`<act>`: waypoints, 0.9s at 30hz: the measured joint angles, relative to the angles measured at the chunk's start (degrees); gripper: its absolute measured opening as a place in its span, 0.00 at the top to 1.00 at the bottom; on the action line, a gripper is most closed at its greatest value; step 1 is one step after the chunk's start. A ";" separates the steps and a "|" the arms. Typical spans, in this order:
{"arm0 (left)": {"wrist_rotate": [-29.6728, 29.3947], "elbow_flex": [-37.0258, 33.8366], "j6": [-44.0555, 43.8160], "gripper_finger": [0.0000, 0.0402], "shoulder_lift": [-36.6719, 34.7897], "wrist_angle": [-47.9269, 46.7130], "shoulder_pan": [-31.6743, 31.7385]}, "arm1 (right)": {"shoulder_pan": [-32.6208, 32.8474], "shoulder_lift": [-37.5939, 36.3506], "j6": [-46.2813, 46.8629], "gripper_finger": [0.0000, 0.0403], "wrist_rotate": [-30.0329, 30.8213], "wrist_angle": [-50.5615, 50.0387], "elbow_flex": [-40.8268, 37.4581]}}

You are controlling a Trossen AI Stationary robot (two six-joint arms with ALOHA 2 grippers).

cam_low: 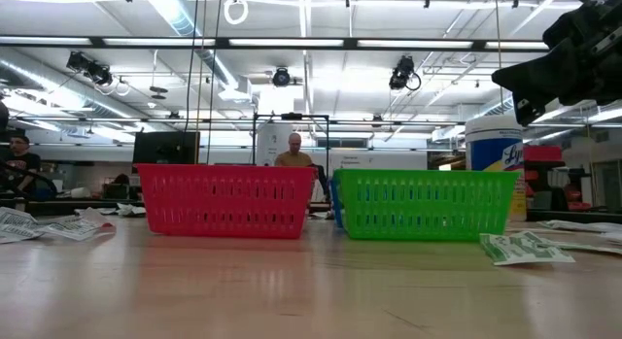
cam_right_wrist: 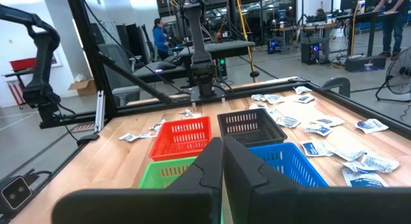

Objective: Pick & Place First Aid Supplies
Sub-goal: Put the gray towelette pack into the black bin

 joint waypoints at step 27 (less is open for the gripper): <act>5.65 -0.02 2.52 0.95 10.10 -19.50 20.34 | -0.01 0.01 -0.01 0.96 -0.01 0.01 -0.01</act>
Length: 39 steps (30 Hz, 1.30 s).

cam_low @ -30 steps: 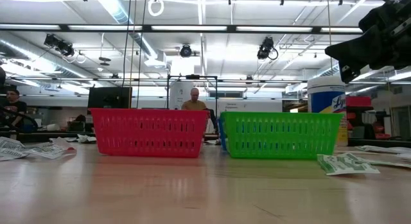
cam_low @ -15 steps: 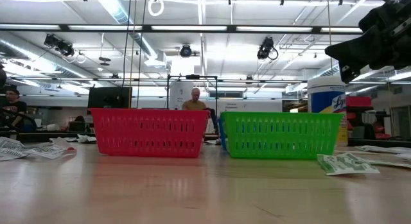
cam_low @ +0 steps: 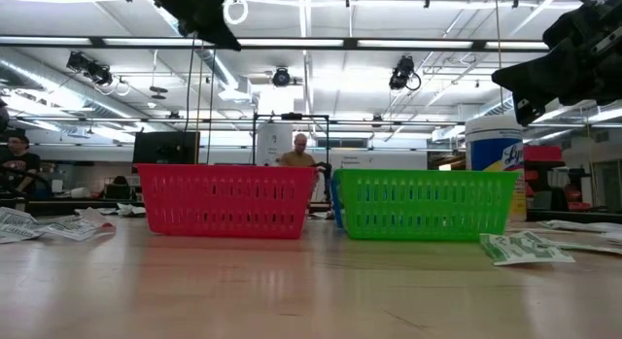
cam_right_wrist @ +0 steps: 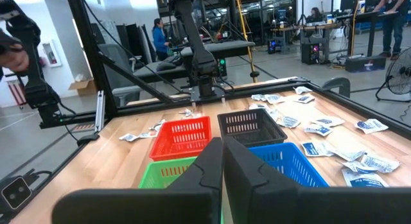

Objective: Pick & Place First Aid Supplies
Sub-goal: Put the gray towelette pack into the black bin

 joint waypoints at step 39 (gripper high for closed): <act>16.71 -0.02 -2.90 0.24 11.59 -37.65 7.68 | 0.00 0.00 0.02 0.96 0.01 0.00 0.00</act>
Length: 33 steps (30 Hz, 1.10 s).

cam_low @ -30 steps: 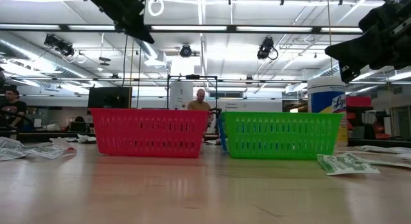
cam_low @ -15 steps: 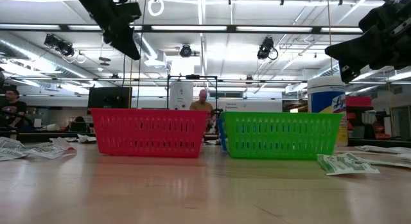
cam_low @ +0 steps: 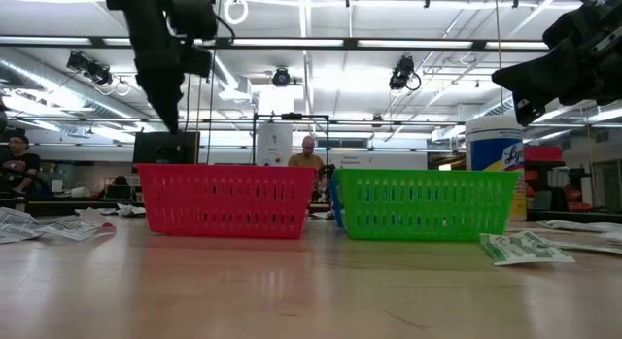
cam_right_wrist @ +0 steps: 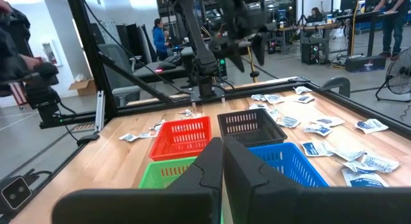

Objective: Pick & Place First Aid Supplies
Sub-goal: Put the gray towelette pack into the black bin

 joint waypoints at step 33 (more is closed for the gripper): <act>-7.18 -0.01 17.93 0.23 16.88 -4.99 0.63 | 0.01 0.00 -0.01 0.96 0.01 -0.02 0.01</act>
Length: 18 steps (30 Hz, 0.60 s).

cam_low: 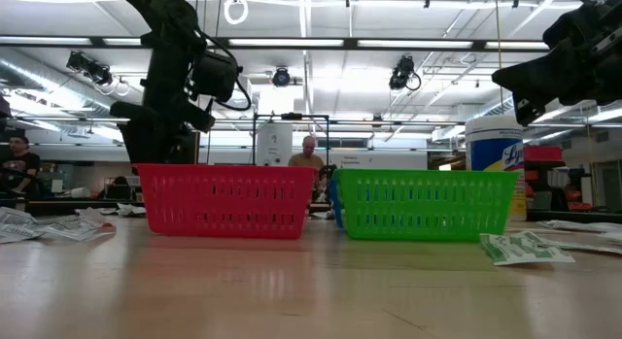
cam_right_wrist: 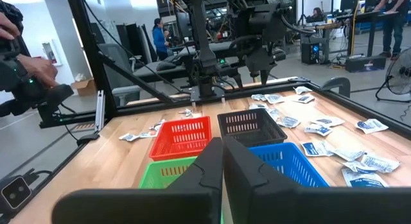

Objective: Pick & Place First Aid Supplies
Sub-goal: Put the gray towelette pack into the black bin

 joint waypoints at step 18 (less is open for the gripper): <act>-1.67 -1.06 4.50 0.19 -1.85 0.02 0.12 | -0.02 0.00 0.00 0.96 -0.03 0.02 0.00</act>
